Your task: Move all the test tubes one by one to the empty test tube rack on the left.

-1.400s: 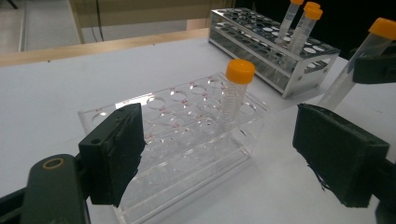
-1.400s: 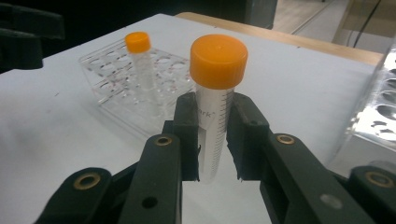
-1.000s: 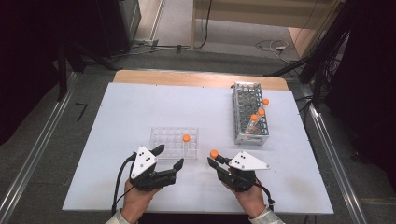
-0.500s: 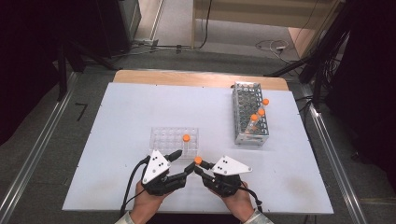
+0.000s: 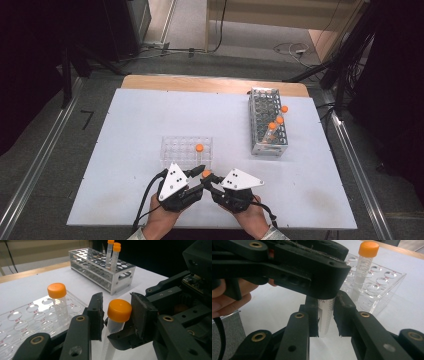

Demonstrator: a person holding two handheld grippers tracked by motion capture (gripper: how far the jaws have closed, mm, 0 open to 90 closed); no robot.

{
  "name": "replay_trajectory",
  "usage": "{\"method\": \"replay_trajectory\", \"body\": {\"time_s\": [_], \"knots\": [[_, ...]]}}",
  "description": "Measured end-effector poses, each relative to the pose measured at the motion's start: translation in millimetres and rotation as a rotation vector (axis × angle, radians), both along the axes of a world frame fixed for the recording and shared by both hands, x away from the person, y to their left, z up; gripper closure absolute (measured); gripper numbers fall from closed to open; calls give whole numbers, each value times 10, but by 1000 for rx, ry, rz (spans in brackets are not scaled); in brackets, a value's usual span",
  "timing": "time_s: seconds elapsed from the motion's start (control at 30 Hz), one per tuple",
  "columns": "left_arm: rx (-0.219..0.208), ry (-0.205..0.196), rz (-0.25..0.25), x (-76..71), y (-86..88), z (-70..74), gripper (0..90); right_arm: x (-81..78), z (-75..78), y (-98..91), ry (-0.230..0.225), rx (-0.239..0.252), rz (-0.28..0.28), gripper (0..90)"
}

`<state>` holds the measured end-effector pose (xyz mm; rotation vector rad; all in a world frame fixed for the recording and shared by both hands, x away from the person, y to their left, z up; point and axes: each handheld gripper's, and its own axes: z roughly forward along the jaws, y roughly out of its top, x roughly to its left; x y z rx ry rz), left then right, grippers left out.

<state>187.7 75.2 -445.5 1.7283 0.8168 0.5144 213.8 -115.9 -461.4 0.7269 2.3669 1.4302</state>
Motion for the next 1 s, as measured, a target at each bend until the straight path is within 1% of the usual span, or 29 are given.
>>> {"method": "replay_trajectory", "body": {"time_s": [0.2,0.47,0.57,0.63,0.67,0.7,0.73,0.77,0.8,0.83,0.87,1.0], "knots": [[6,1,-7,-4,-8,-6,682,-3,3,7,2,0,1,722],[7,1,-4,-2,-8,-8,692,0,2,4,3,-1,0,722],[9,-4,-6,-4,-1,-4,699,1,6,1,9,2,5,706],[4,-7,3,-7,4,4,699,4,6,0,16,5,21,626],[1,-10,5,-5,13,10,699,4,6,0,16,5,21,626],[-9,-10,14,1,42,29,699,7,9,5,31,4,40,471],[-9,-10,14,1,42,29,700,10,11,7,30,-2,43,434],[-15,-8,20,7,63,42,700,9,14,-1,27,-6,45,414],[-22,-7,24,15,86,57,700,9,14,-1,27,-6,45,414],[-30,-6,29,21,109,73,700,12,18,-13,27,-6,45,384],[-36,-8,39,29,133,91,700,21,23,-27,29,-5,40,353],[-54,-16,69,59,227,169,699,69,42,-133,36,-3,3,320]]}}
